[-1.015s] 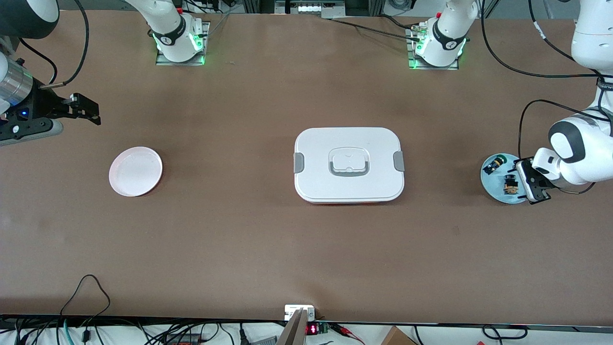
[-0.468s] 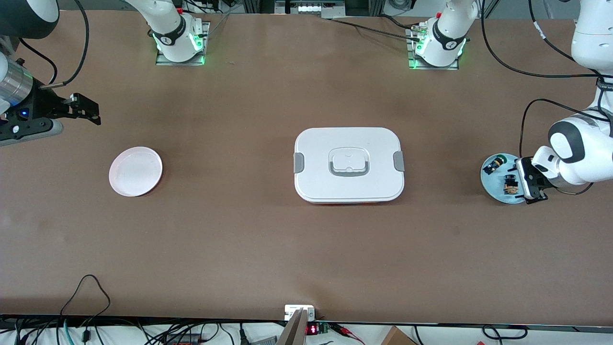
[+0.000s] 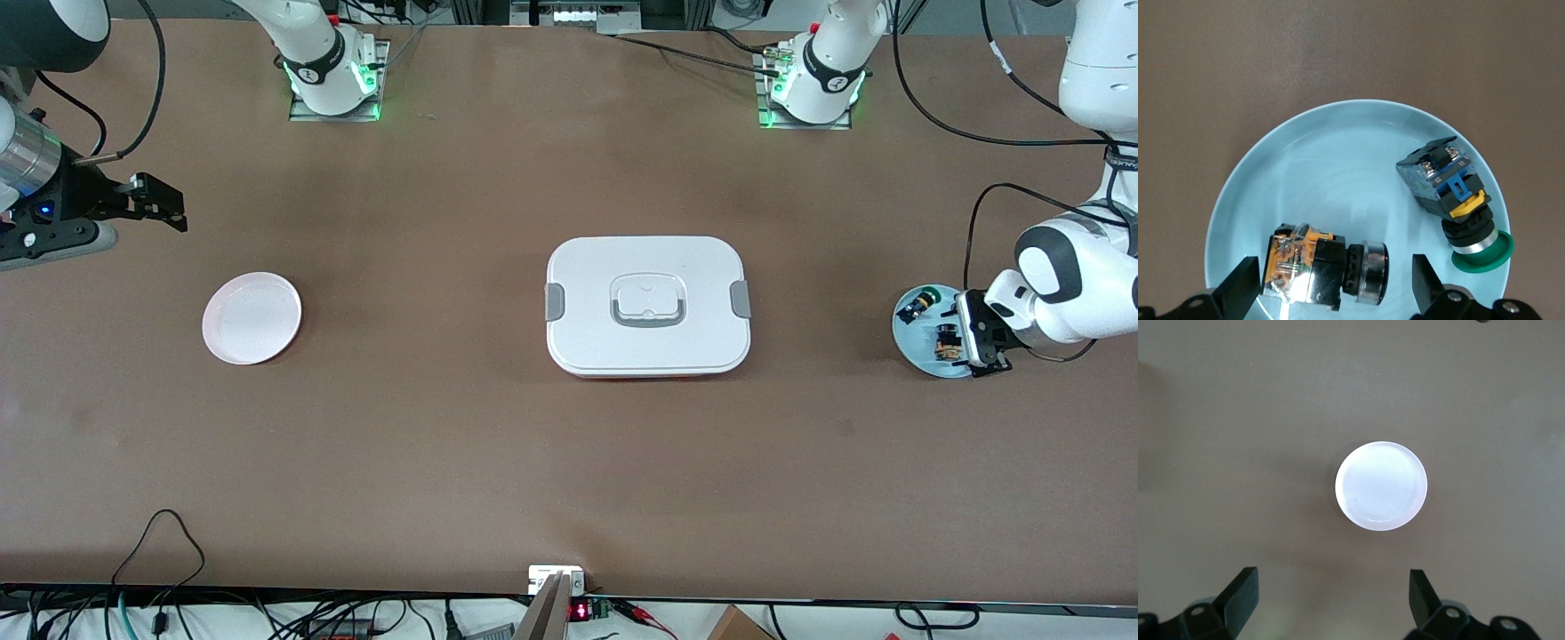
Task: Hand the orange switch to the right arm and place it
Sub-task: 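Close the left gripper on the orange-and-black switch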
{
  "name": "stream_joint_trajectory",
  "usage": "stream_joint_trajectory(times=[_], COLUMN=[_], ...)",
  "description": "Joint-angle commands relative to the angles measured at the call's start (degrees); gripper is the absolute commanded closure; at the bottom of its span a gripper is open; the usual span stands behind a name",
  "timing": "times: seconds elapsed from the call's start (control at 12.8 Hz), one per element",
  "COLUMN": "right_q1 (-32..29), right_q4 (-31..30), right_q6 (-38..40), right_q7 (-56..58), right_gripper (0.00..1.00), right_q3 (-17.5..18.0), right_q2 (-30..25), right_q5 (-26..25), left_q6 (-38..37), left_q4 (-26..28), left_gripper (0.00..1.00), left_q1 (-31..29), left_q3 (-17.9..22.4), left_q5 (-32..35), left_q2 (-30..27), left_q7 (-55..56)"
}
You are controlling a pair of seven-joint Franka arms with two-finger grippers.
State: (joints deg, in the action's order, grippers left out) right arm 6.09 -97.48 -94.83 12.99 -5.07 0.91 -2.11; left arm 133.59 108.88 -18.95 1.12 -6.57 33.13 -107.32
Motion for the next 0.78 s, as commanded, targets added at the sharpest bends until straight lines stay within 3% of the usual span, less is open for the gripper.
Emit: stream_joint_trajectory(times=[0.0,0.23,0.39,0.55,0.7], right_q1=[0.1,0.1,0.1,0.1,0.1], right_q4=[1.0,0.9,0.9,0.9,0.9], right_q6=[1.2,1.2,1.3,1.3,1.3], right_q7=[-0.8,-0.8,-0.8,-0.9,-1.0], right_gripper=[0.00,0.00,0.00,0.00,0.00], right_q3=[0.1,0.1,0.1,0.1,0.1], right_q2=[0.2,0.2,0.2,0.2,0.2], right_q5=[-0.7,-0.7,-0.7,-0.7,-0.7], left_q6=[-0.4,-0.6,-1.4,-4.8,-12.5], left_q4=[-0.5,-0.5,-1.0,-1.9,-6.1], left_gripper=[0.01,0.57,0.67,0.69,0.69], left_q1=[-0.4,-0.5,-0.4,-0.4,-0.5], left_q3=[-0.3,-0.3,-0.3,-2.1,-3.4], left_q5=[-1.4,-1.4,-1.4,-1.4,-2.5], left_q2=[0.7,0.7,0.6,-0.2,-0.7], left_q7=[-2.4,-4.2,-4.2,-4.0,-3.8])
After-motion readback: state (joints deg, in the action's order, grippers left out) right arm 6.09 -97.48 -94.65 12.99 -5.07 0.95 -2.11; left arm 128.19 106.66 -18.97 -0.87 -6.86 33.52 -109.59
